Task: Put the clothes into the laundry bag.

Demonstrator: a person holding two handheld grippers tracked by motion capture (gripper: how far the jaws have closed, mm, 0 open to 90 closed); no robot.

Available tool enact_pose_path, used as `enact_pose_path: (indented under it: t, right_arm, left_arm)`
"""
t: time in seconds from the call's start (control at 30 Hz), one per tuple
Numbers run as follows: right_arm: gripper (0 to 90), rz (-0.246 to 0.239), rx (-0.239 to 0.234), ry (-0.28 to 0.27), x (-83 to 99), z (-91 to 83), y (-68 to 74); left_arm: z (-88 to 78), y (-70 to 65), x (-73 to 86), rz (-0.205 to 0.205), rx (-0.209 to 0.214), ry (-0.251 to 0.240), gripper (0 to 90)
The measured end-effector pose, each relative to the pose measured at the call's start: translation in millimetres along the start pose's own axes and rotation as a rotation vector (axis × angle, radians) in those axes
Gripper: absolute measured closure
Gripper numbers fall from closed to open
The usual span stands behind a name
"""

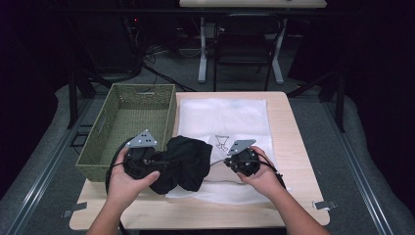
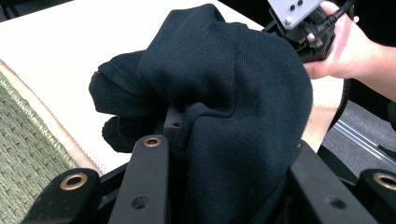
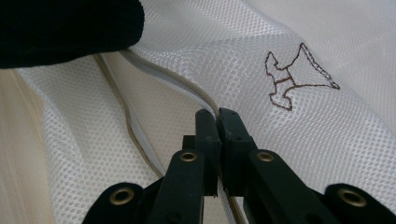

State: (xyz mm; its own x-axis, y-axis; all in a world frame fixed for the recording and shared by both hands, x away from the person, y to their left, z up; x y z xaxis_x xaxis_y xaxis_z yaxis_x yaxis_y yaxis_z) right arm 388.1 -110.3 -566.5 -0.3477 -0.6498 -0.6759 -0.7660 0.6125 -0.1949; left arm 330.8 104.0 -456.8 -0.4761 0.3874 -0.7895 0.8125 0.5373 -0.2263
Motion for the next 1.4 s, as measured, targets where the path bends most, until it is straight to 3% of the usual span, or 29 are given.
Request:
enact_pose_path:
  t: [0.3,0.6,0.77,1.17,1.4]
  right_arm:
    - [87.5,0.036,-0.006,-0.050,-19.7,-8.5,-10.3]
    - [87.5,0.060,-0.040,-0.038,-29.1,-12.9,-17.0]
    - [87.5,0.086,-0.046,-0.061,-34.2,-15.9,-17.5]
    - [87.5,0.096,-0.028,-0.096,-43.0,-19.4,-16.0]
    - [87.5,0.110,-0.022,-0.117,-44.2,-23.2,-19.9]
  left_arm:
    - [-4.8,-0.9,0.3,-0.017,0.001,-0.015,69.3]
    - [-7.1,-4.2,-0.3,-0.027,-0.007,-0.023,69.3]
    - [-7.0,-7.6,0.8,-0.023,-0.015,-0.019,69.3]
    - [-2.7,-14.4,5.0,-0.025,-0.002,-0.033,69.3]
    - [2.8,-20.2,11.6,-0.004,0.018,-0.032,69.3]
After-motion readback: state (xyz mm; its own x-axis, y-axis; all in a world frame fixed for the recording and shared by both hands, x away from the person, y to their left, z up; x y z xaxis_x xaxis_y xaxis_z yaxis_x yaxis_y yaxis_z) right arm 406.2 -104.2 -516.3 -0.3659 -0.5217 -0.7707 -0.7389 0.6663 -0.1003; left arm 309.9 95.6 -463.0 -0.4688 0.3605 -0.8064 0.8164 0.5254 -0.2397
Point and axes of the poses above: each handheld gripper's, and its own axes: z roughly forward along the jaws, x roughly out of its underside, y roughly to its left, the point moved 8 cm from there along z, roughly forward along the jaws, and after that the axes turned 6 degrees about x, right-handed, at the moved point
